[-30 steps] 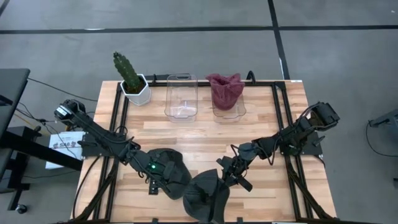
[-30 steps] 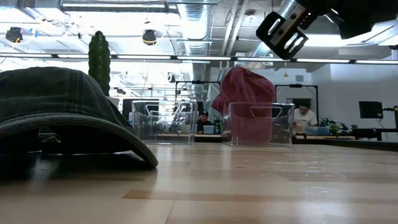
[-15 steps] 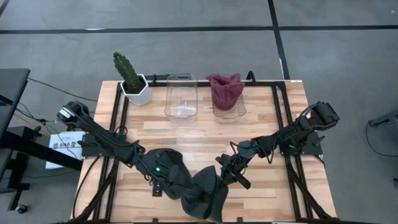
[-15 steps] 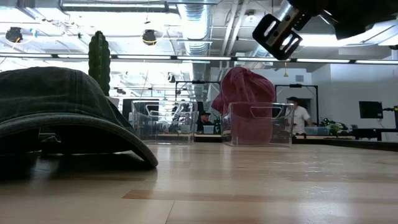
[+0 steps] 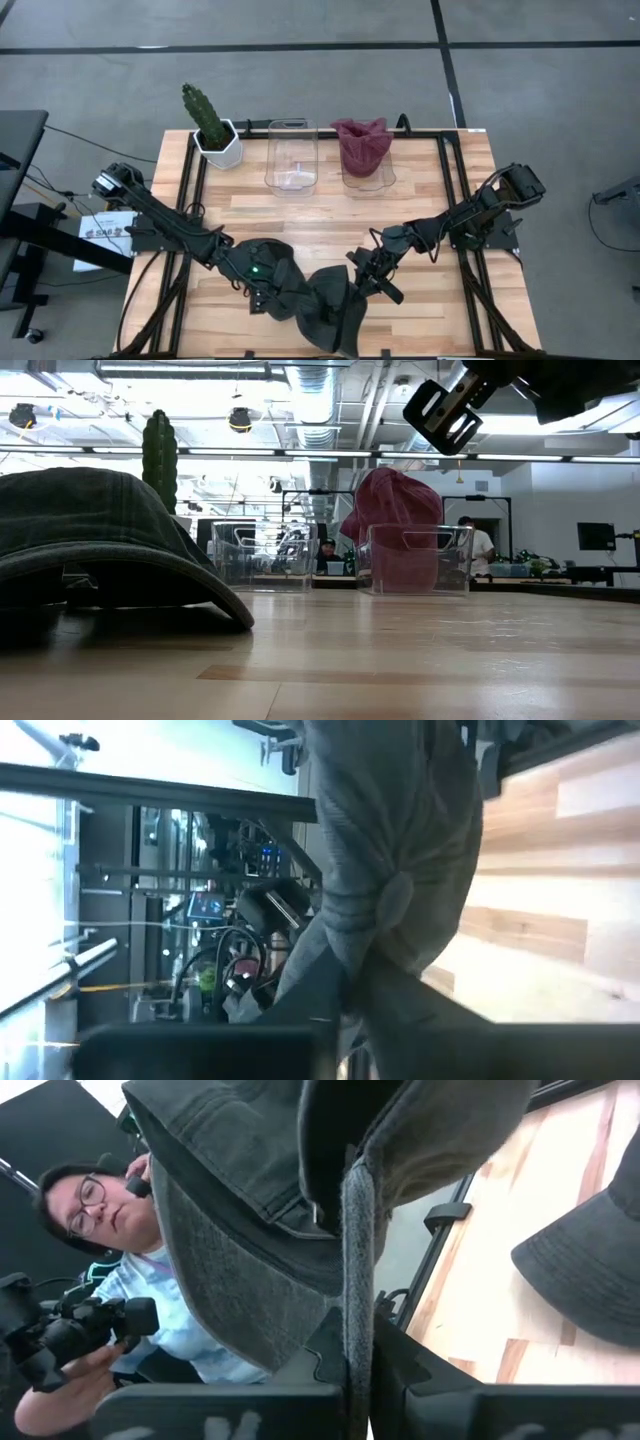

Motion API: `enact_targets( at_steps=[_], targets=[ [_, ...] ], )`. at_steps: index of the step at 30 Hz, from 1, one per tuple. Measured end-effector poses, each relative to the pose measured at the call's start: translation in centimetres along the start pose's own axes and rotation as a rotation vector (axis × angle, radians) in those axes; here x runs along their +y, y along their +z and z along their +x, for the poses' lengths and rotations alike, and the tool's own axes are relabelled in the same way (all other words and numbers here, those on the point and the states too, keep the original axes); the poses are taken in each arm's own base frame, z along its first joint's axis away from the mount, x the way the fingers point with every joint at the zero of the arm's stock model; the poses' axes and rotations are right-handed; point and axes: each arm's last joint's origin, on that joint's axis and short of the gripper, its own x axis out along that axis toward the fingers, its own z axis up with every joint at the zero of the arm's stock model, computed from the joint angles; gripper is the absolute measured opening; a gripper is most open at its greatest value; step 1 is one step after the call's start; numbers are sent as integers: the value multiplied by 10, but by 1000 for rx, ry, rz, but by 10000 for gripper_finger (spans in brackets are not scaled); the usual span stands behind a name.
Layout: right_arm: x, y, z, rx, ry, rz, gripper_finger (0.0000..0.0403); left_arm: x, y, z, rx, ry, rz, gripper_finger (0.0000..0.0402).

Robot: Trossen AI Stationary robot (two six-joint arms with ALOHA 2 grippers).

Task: Pick & Place hat
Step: Put the right black cap into the left transparent bin

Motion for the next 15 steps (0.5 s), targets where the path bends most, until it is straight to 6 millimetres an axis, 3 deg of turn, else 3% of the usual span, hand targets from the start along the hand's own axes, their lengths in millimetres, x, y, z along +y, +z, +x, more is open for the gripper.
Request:
enact_targets(
  at_steps=[2, 15],
  targets=[
    [0, 0, 0, -2, -3, 0, 8, 1, 1, -1, -8, 6, -42, 12],
    [-3, 2, 0, -65, -104, 59, 56, 28, 1, -27, -118, 71, -268, 9]
  ],
)
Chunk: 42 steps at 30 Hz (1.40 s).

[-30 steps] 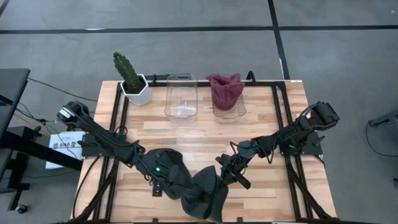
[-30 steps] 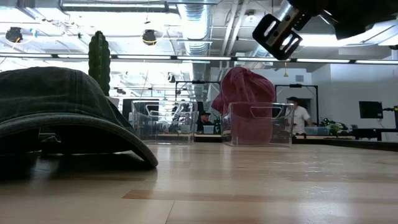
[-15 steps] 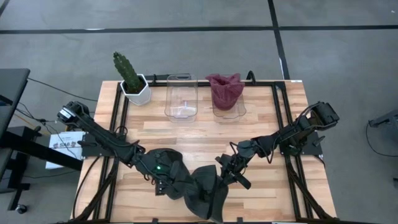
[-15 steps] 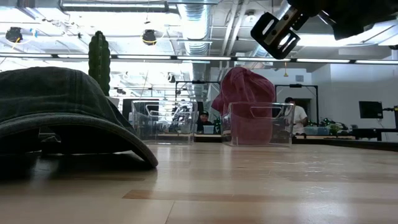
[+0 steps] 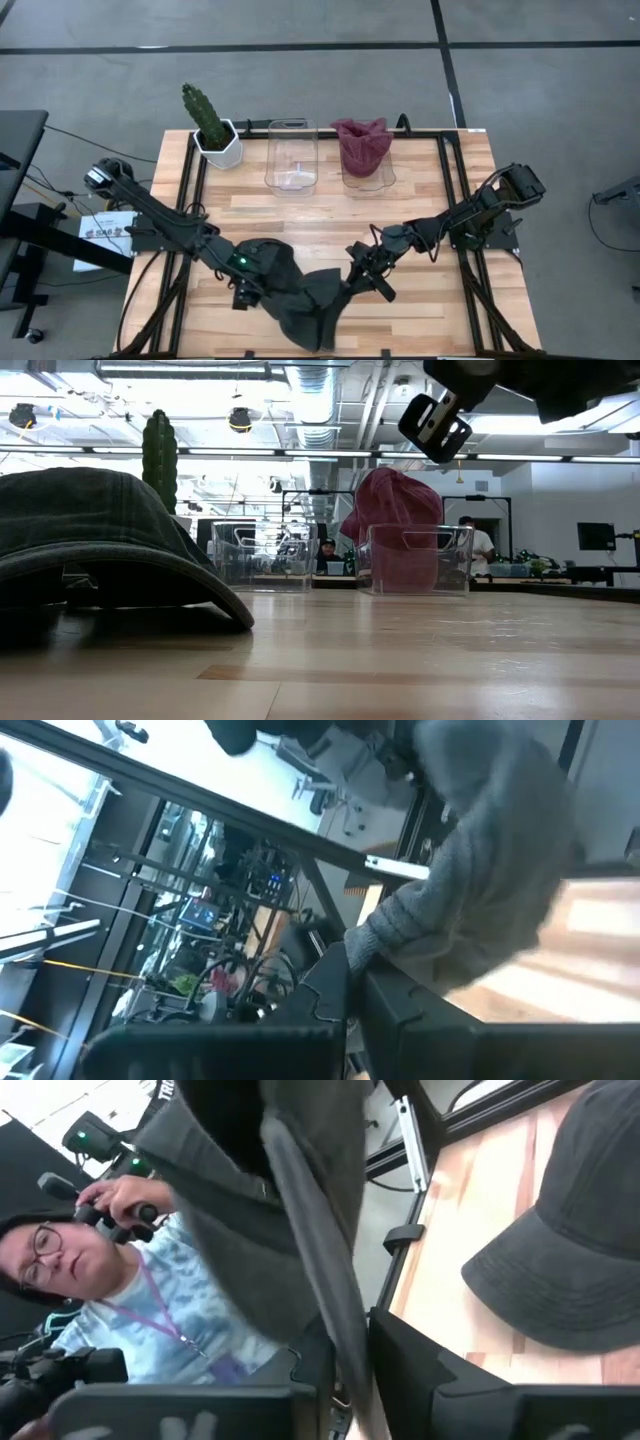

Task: Pick & Place hat
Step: Put the right black cap into the left transparent bin

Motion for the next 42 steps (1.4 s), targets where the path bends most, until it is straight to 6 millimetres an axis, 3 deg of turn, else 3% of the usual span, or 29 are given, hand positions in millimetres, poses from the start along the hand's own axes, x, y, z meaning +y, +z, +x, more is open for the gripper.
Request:
enact_targets(
  at_steps=[16, 20, 25, 29, 35, 39, 42],
  targets=[
    [-5, -4, -1, 42, -47, 13, 186, -3, 5, -5, 38, -24, -30, 9],
    [-11, -9, -2, 90, -104, 41, 196, -6, 9, -7, 113, -2, -21, 9],
    [-20, -18, -5, 109, -318, 73, 183, -1, 8, -13, 325, 118, -33, 9],
    [-25, -28, -8, 116, -523, 95, 141, 25, 5, -31, 551, 322, -113, 9],
    [-16, -39, -6, 76, -661, 76, 14, 91, -5, -80, 830, 679, -312, 9],
    [-8, -47, -5, 6, -779, 94, 5, 126, -17, -113, 940, 870, -428, 9],
    [3, -55, -3, -54, -859, 45, 4, 142, -28, -129, 991, 956, -456, 9]
  ],
)
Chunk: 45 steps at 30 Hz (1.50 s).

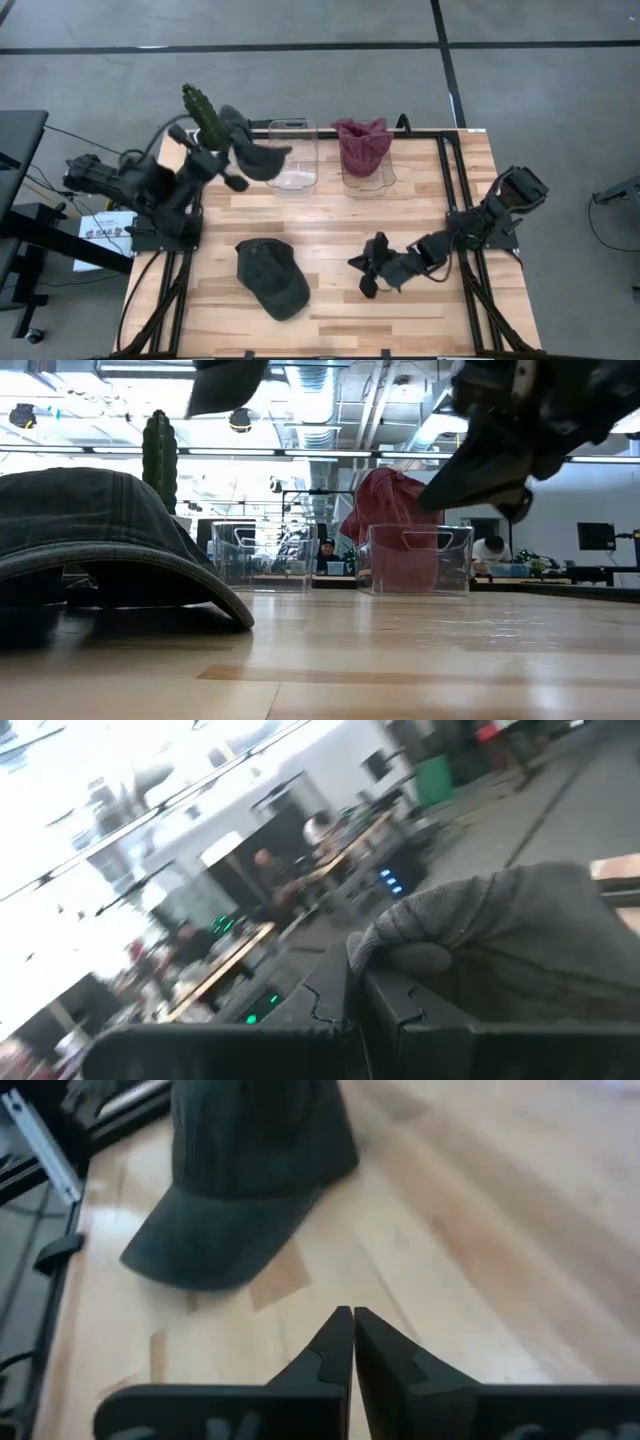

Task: Pick & Place hat
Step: Put the right black cap into the left transparent bin

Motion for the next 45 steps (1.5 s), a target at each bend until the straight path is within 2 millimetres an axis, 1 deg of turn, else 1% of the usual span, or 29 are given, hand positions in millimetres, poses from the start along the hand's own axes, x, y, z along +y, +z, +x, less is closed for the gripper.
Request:
enact_targets(
  at_steps=[3, 5, 8, 11, 13, 16, 19, 21, 23, 27, 31, 35, 38, 42, 45],
  targets=[
    [9, -7, -9, -93, -59, -29, 7, 9, -2, 11, 33, 55, -8, 9],
    [15, -13, -16, -148, -91, -47, 3, 9, -3, 17, 33, 68, 0, 9],
    [23, -20, -25, -192, -105, -71, 1, 0, -4, 23, -26, 13, 10, 9],
    [29, -27, -32, -215, -98, -86, 4, -14, -5, 26, -104, -107, 5, 9],
    [33, -30, -36, -230, -89, -89, 3, -22, -10, 32, -111, -179, -16, 9],
    [38, -33, -41, -253, -76, -86, 1, -33, -23, 44, -93, -351, -111, 9],
    [41, -36, -45, -259, -56, -82, 2, -39, -35, 59, -60, -566, -267, 9],
    [42, -37, -46, -258, -50, -85, 1, -37, -41, 70, -36, -660, -381, 9],
    [43, -38, -46, -257, -47, -88, 1, -32, -47, 80, -12, -697, -485, 9],
    [43, -48, -37, -266, -73, -101, 1, -19, -60, 99, 52, -626, -575, 10],
    [36, -62, -16, -239, -114, -118, 1, -8, -73, 116, 91, -616, -639, 10],
    [24, -71, 4, -201, -165, -83, 0, -12, -88, 133, 156, -637, -653, 10],
    [17, -72, 15, -166, -177, -63, 1, -17, -98, 146, 197, -648, -637, 10],
    [12, -68, 22, -121, -166, -60, 0, -21, -112, 162, 241, -628, -572, 10],
    [11, -67, 23, -109, -158, -67, 1, -16, -125, 173, 279, -584, -544, 10]
  ],
)
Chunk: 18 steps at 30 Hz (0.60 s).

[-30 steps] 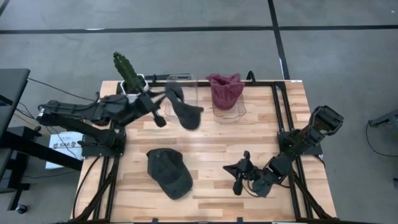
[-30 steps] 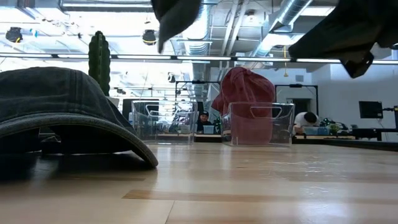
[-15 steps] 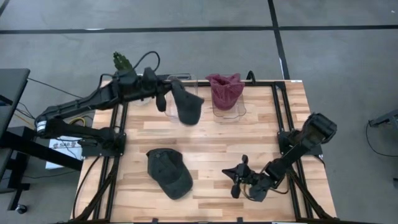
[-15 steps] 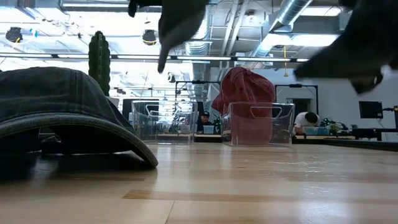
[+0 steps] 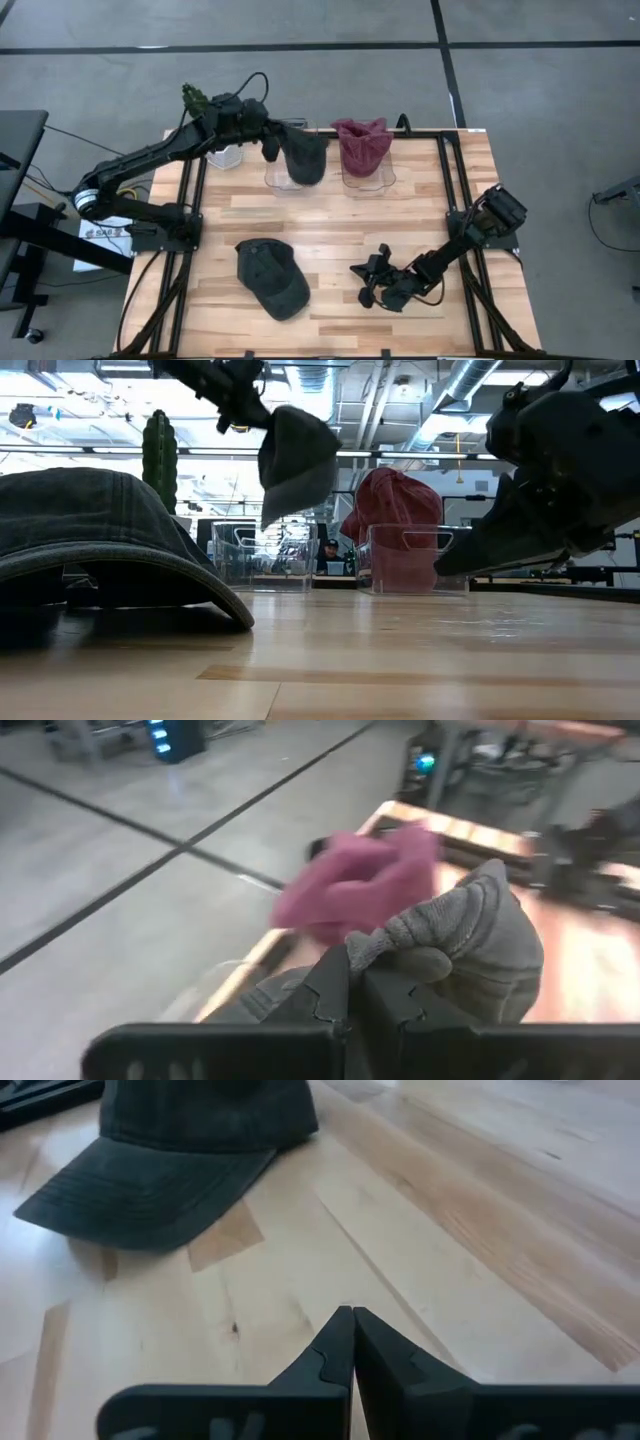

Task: Pick & Place hat
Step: Put the right black cap into the left transparent bin

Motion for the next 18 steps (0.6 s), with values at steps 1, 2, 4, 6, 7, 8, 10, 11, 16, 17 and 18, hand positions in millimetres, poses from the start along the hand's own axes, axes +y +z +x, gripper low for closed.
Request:
enact_targets(
  at_steps=[1, 2, 4, 6, 7, 8, 10, 11, 16, 17, 18],
  targets=[
    [0, 0, 0, 0, 3, 1, 1, 6, -1, 2, 7, 22, -2, 10],
    [1, 0, -1, 2, 6, 1, 1, 13, -3, 3, 14, 44, -8, 10],
    [1, -1, -2, 6, 10, -4, 0, 25, -5, 4, 29, 85, -7, 10],
    [2, -2, -2, 8, 12, -9, 1, 37, -8, 5, 41, 124, -19, 10],
    [2, -2, -2, 9, 11, -17, 1, 43, -10, 5, 52, 143, -27, 10],
    [1, -1, -2, 8, 10, -26, 1, 49, -12, 5, 67, 158, -34, 10],
    [2, -1, -2, 20, 22, -44, 1, 57, -16, 7, 87, 154, -37, 10],
    [2, 0, -3, 26, 29, -49, 0, 61, -18, 7, 101, 145, -45, 10],
    [0, 6, -1, 53, 52, -44, 1, 73, -29, 19, 149, 111, -75, 10],
    [-1, 7, -1, 62, 58, -55, 1, 75, -32, 22, 161, 110, -80, 10],
    [-1, 8, 0, 71, 67, -60, 0, 76, -35, 26, 176, 110, -85, 10]
  ],
)
